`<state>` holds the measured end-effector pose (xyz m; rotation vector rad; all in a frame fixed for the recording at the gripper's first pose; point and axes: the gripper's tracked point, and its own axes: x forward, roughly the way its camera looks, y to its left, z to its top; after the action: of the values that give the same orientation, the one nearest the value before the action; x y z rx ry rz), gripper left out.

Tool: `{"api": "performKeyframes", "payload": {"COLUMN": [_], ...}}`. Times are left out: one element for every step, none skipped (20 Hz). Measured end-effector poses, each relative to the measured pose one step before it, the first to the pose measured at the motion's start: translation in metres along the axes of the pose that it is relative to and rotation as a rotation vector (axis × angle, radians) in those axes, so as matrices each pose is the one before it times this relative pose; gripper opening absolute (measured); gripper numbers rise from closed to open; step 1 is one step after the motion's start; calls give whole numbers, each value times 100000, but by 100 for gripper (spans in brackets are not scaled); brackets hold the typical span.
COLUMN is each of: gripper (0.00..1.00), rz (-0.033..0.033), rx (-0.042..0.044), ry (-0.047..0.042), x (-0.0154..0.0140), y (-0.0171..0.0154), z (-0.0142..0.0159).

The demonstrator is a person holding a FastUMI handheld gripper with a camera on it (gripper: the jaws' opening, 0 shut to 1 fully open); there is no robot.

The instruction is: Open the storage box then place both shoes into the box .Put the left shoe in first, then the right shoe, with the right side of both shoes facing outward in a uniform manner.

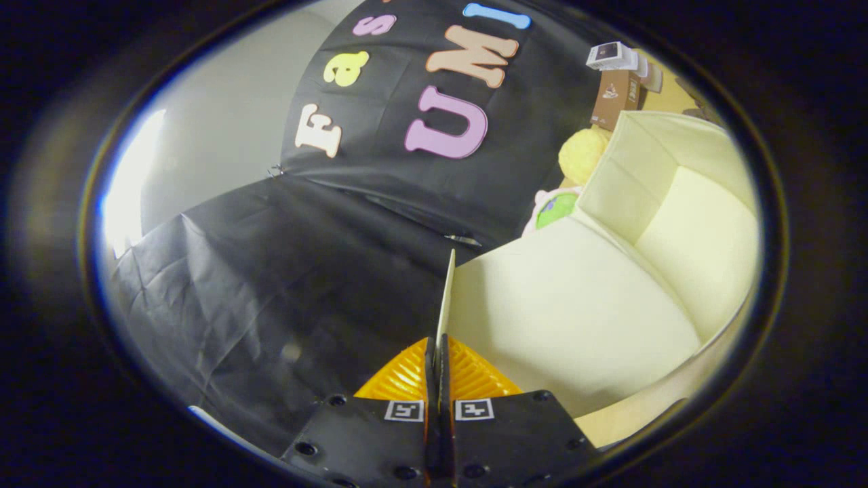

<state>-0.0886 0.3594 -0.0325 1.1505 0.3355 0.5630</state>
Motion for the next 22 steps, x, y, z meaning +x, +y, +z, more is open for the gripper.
{"api": "performKeyframes", "payload": {"gripper": [3, 3, 3, 3, 3, 3, 3, 5, 7, 9, 14, 28, 43, 57, 71, 86, 100, 100, 100, 100, 100, 100], "rz": [-1584, -1506, -1608, -1540, -1489, -1573, -1268, -821, -505, 931, -839, -571, -721, -988, 774, -605, -441, -531, -331, -455, -577, -1784], "rx": [-1201, -1038, -929, -1074, -1255, -1386, -1536, -1184, -842, -334, -943, -975, -976, -1258, -1111, -1452, -1321, -1103, -1132, -1362, -1569, -2549], "ry": [1411, 1086, 970, 1198, 801, 1290, 1235, 835, 1230, 620, 723, 1074, 1325, 995, 987, 473, 47, 71, 6, -204, 245, 664], "x": [485, 428, 453, 297, 358, 281, 342, 834, -489, 90, 2, -18, -107, 187, -897, -360, -361, -434, -580, -556, -601, -567], "y": [-612, -706, -719, -646, -556, -524, -418, -648, -271, 69, -162, -243, -260, -312, 202, -520, -218, -362, -206, -101, 14, -361], "z": [-1207, -935, -775, -774, -588, -557, -466, -531, -412, -255, -54, 109, -398, -376, 174, 182, 398, 453, 466, 810, 763, 761]}}
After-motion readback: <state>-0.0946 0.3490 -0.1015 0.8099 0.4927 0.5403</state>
